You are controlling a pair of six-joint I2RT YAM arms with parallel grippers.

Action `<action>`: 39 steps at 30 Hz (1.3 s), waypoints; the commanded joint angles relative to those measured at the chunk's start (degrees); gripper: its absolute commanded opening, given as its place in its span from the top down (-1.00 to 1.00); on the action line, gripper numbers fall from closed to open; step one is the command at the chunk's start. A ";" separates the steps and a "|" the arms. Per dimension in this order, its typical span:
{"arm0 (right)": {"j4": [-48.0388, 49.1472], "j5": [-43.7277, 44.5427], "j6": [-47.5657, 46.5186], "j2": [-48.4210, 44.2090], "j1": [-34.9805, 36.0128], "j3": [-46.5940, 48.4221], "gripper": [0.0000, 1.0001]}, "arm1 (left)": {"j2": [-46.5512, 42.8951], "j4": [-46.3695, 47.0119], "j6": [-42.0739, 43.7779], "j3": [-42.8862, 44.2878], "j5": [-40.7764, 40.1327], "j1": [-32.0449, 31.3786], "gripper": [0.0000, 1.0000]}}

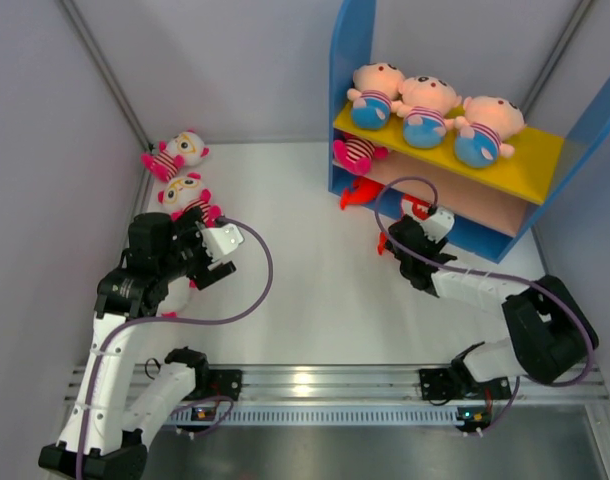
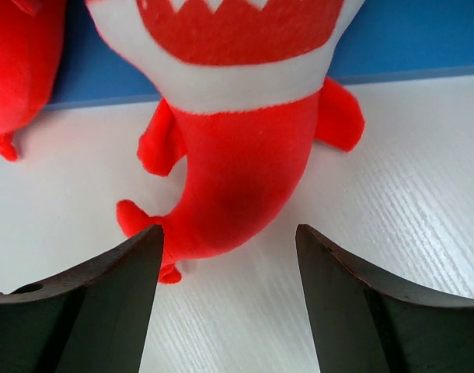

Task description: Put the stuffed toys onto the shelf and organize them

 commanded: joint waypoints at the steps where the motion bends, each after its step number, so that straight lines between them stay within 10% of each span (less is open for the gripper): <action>1: 2.24 -1.15 4.15 4.48 0.35 1.34 -0.40 | -0.89 2.60 -0.27 1.10 0.89 0.20 -0.98; 5: 5.39 -1.67 5.83 8.17 -0.87 0.90 -0.38 | -1.68 2.69 0.08 1.10 0.19 0.20 -0.98; 15: 5.58 -0.27 -0.50 11.61 -3.69 6.26 1.00 | -1.69 2.69 0.52 1.01 0.01 0.29 -0.98; 32: 10.06 -3.87 4.17 18.55 -10.72 15.14 0.98 | -1.24 2.60 -0.18 1.63 -1.48 0.20 -0.98; 39: 10.94 -7.12 3.37 19.17 -12.83 15.32 0.56 | -0.81 2.69 0.35 2.42 -1.75 0.20 -0.98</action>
